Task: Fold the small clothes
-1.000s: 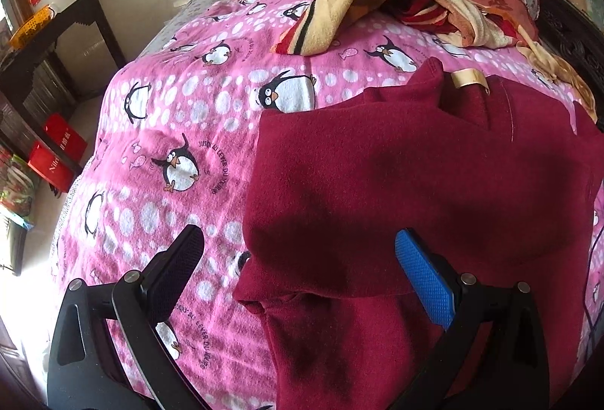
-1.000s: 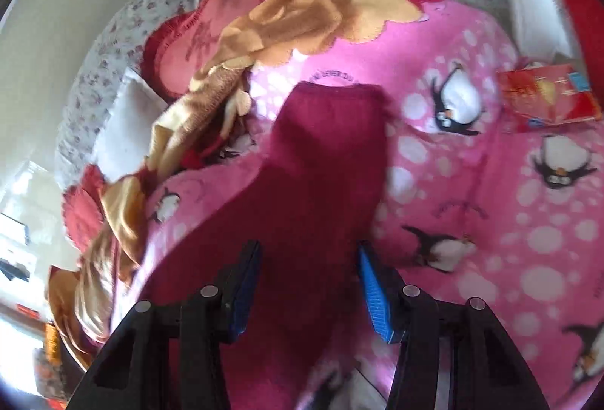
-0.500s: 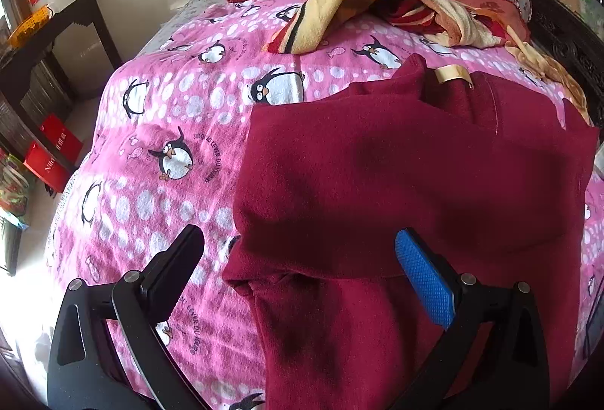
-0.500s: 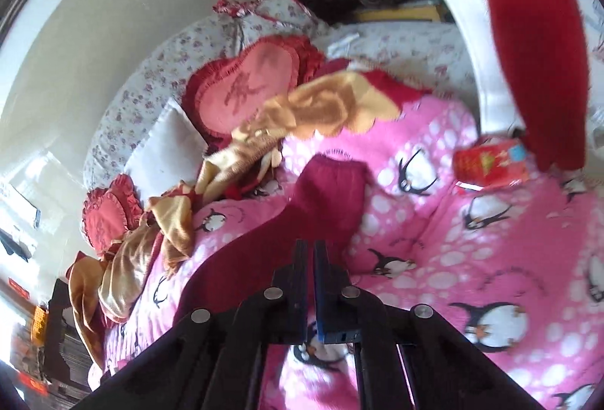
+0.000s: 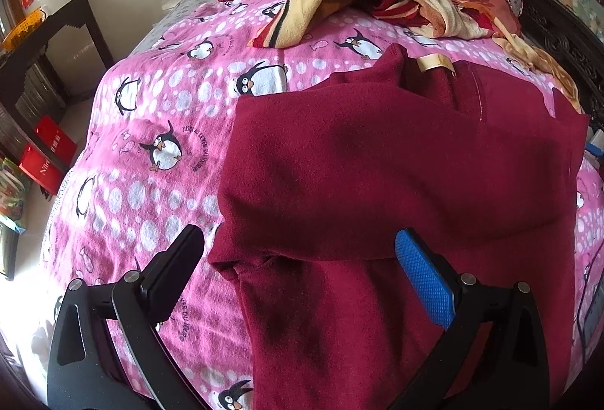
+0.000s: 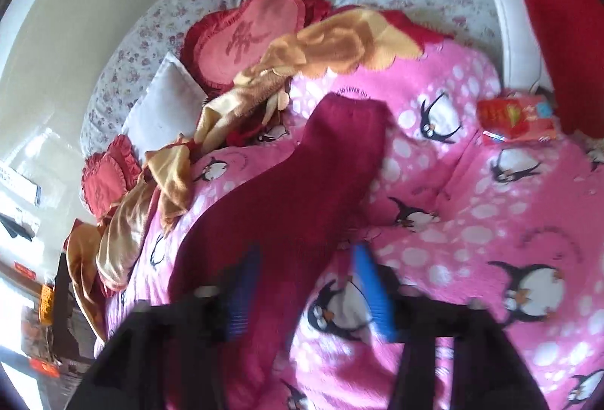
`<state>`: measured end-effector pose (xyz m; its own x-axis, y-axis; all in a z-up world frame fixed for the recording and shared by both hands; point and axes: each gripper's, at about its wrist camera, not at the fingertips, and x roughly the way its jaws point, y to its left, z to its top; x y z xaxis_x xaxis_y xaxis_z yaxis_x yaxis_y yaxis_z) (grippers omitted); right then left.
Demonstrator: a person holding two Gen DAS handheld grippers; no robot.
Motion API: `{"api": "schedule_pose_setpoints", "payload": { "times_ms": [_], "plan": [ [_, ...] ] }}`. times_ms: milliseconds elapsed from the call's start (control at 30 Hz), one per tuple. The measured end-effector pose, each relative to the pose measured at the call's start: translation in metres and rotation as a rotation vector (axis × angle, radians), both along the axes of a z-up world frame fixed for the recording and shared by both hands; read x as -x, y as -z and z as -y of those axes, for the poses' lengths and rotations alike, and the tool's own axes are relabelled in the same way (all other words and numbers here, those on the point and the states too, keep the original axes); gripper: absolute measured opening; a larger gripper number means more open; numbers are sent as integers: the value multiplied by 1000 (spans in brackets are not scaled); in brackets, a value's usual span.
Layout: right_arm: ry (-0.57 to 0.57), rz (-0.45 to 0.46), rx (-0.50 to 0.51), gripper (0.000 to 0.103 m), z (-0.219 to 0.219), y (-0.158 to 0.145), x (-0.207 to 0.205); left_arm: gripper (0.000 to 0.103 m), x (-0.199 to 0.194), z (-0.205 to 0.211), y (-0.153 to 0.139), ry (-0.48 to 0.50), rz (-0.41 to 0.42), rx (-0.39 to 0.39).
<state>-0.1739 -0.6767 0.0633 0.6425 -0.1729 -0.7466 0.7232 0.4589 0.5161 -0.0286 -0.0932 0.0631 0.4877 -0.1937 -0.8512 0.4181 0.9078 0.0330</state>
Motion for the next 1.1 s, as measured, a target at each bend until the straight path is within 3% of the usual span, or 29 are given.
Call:
{"api": "schedule_pose_setpoints", "payload": {
  "times_ms": [200,267,300,367,533,667,733,833,1100],
  "plan": [
    [32,-22,-79,58,27,38,-28,102,-10,5,1,-17,-13,-10],
    [21,-4,-85,46,32,45,-37,102,-11,8,2,-18,-15,-17],
    [21,8,-86,25,34,47,-40,102,-11,9,3,-15,-14,-23],
    [34,14,-41,7,31,42,-40,102,-11,10,4,-10,-17,-31],
    [77,115,91,6,18,-7,7,102,-8,4,-1,-12,-1,-6],
    [138,121,190,6,2,-54,75,102,-4,-4,-4,-19,-2,21],
    [133,108,202,6,-4,-62,96,102,1,-7,-6,-20,3,29],
    [110,1,208,6,-15,-56,102,102,8,-11,-9,-21,0,48],
    [38,21,262,6,-47,-70,98,102,18,-24,-22,-30,35,41]
  ]
}}
